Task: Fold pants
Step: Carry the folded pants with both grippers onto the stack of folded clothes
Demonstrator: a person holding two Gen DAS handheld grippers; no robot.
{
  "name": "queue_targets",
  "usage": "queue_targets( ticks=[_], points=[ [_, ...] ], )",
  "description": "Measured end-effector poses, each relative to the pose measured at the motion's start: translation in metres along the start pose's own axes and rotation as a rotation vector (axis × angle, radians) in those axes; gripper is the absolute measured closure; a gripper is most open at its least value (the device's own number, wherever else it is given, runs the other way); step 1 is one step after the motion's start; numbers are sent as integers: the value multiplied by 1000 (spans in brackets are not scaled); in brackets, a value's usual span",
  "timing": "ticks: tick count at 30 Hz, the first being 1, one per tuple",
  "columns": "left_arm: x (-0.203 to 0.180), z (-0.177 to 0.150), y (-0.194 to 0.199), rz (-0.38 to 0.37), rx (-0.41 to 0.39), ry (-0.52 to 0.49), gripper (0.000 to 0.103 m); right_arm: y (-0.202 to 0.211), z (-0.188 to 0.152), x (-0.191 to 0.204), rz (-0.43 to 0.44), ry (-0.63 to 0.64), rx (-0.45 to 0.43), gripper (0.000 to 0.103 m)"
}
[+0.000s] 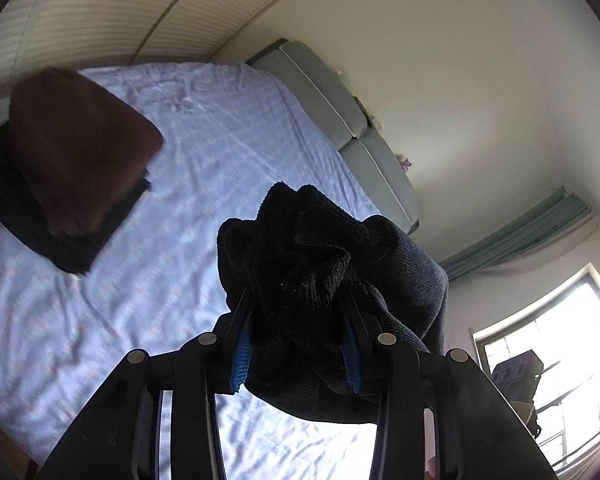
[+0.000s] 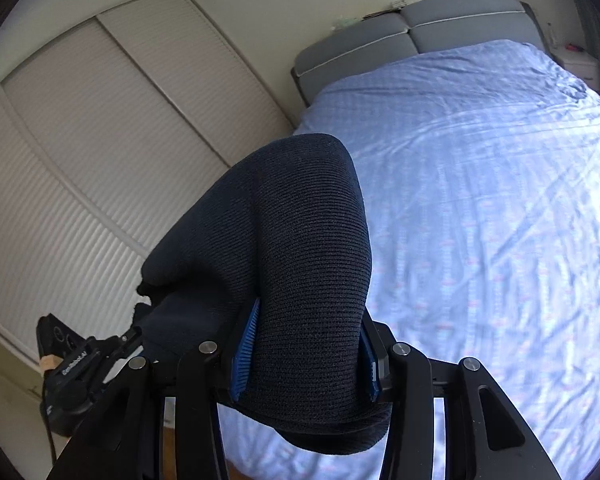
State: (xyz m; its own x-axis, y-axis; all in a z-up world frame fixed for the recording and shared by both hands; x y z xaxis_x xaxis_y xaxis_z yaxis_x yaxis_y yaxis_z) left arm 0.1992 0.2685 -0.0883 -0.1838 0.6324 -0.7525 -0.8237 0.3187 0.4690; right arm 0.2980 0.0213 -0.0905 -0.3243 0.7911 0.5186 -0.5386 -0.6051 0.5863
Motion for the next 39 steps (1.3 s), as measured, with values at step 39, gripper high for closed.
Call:
queue_targets(
  ticks=[39],
  points=[
    [288, 249, -1, 390, 27, -54, 55, -350, -21, 187, -57, 72, 285, 43]
  ],
)
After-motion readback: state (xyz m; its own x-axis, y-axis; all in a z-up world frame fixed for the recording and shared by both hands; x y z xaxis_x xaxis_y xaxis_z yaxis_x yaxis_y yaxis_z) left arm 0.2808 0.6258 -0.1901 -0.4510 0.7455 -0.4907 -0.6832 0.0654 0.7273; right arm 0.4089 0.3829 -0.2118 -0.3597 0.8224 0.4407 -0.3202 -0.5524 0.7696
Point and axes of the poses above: each gripper's, at about its wrist camera, not at the fingertips, and y roughly against the way its jaws point, x to its left, z to its top, the point moved 5 cm from there along -y, roughly the way its jaws point, and after that the axes turned 1 degree about x, right-handed, at the moved point
